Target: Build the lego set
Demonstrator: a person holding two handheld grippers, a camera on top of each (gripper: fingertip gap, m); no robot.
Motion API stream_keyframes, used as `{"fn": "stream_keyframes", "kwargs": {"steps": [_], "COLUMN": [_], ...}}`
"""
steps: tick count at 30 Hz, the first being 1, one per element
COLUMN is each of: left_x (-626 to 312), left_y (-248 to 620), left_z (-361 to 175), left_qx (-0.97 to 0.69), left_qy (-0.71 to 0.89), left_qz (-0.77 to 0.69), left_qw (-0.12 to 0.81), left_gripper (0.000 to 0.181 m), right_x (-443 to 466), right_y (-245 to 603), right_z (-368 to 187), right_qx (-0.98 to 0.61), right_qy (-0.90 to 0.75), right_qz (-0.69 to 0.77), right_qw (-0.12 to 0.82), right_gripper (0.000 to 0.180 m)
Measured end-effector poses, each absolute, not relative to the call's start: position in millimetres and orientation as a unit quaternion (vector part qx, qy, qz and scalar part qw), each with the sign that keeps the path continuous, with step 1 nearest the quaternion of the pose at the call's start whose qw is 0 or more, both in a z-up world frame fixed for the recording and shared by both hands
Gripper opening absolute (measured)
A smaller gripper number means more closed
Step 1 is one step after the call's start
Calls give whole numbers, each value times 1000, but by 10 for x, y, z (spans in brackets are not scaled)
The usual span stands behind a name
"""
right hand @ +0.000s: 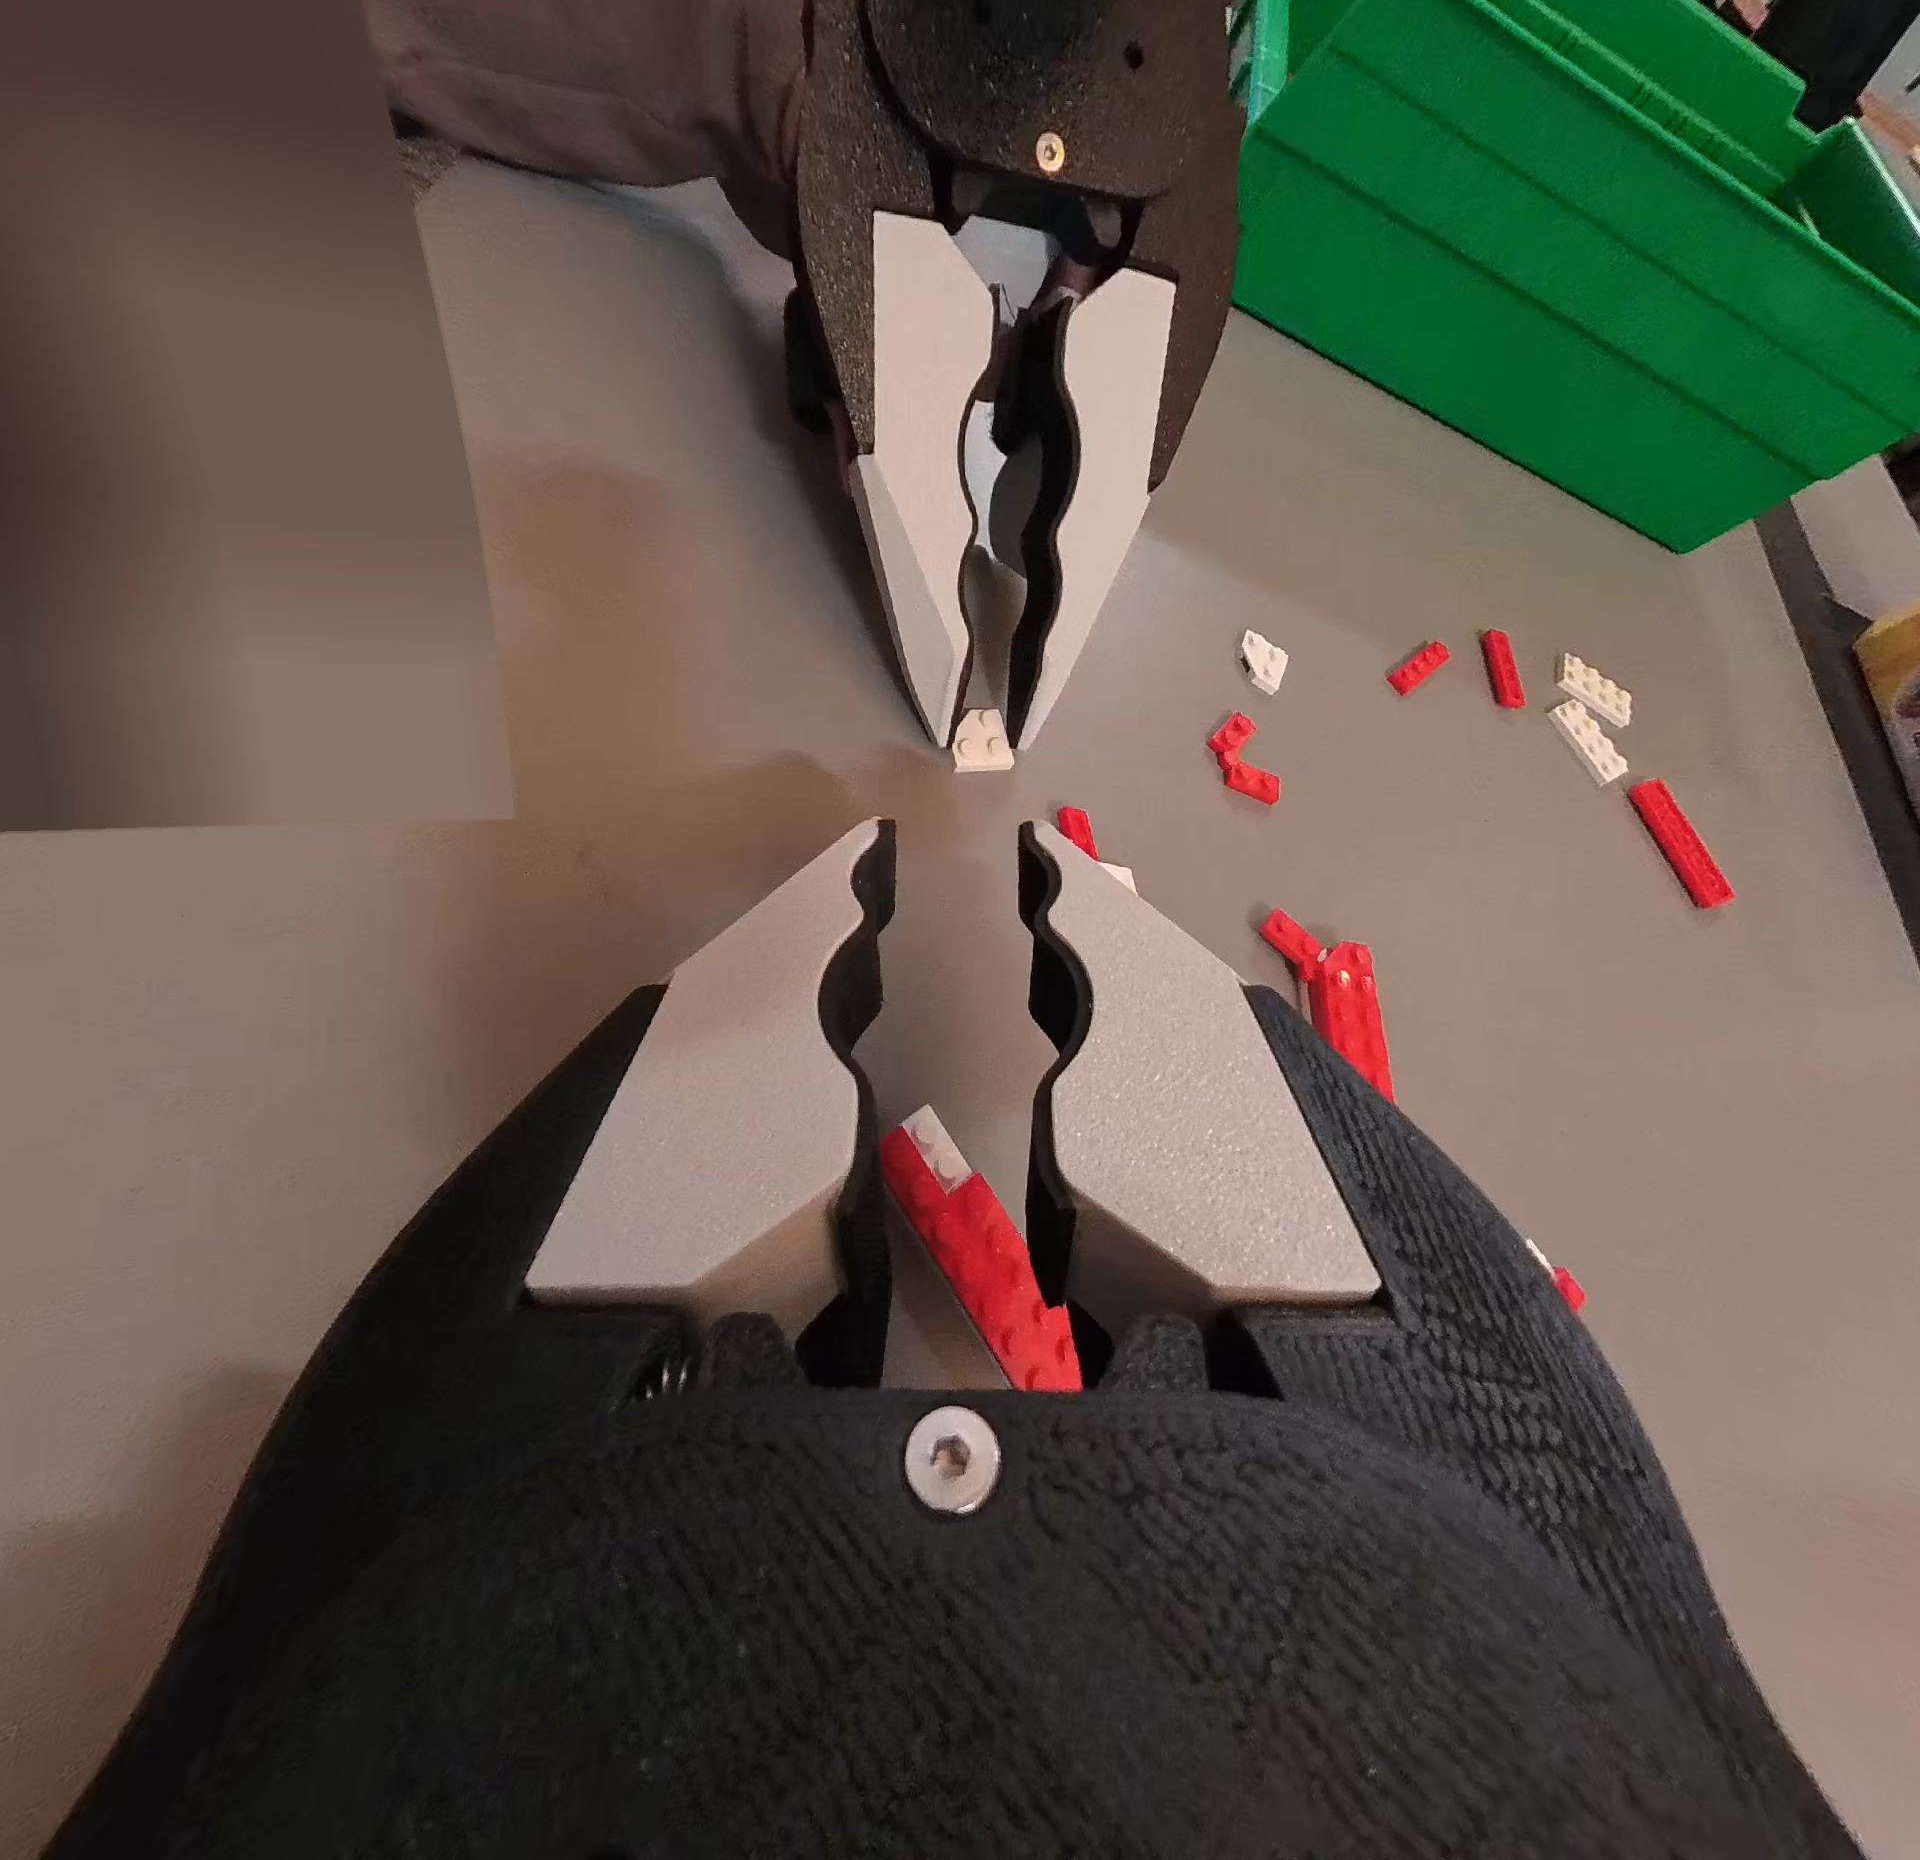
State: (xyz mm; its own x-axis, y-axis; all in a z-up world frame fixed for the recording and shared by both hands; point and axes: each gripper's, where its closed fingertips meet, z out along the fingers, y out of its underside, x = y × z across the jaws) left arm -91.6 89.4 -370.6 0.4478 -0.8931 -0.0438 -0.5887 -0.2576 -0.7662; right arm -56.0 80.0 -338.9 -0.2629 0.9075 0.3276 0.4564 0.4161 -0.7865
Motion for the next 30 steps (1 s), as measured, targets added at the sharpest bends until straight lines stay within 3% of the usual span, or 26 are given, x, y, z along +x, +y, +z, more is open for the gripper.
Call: {"fn": "stream_keyframes", "kwargs": {"steps": [1,7,16,30], "left_x": [-916,-917,-818,-757], "left_y": [895,912,839,814], "left_z": [-3706,-3690,-3432,-3373], "left_qx": [-766,-767,-742,-730], "left_qy": [483,474,432,420], "left_qz": [-205,-215,-349,-396], "left_qw": [371,375,377,367], "left_gripper": [14,14,13,13], "right_x": [-562,-623,-805,-871], "right_y": [802,782,743,744], "right_z": [-3387,-3379,-3332,-3386], "right_qx": [-459,-436,-278,-238], "right_qy": [-741,-748,-792,-805], "right_qz": [284,268,131,103], "right_qw": [398,423,527,534], "right_gripper": [22,22,26,3]}}
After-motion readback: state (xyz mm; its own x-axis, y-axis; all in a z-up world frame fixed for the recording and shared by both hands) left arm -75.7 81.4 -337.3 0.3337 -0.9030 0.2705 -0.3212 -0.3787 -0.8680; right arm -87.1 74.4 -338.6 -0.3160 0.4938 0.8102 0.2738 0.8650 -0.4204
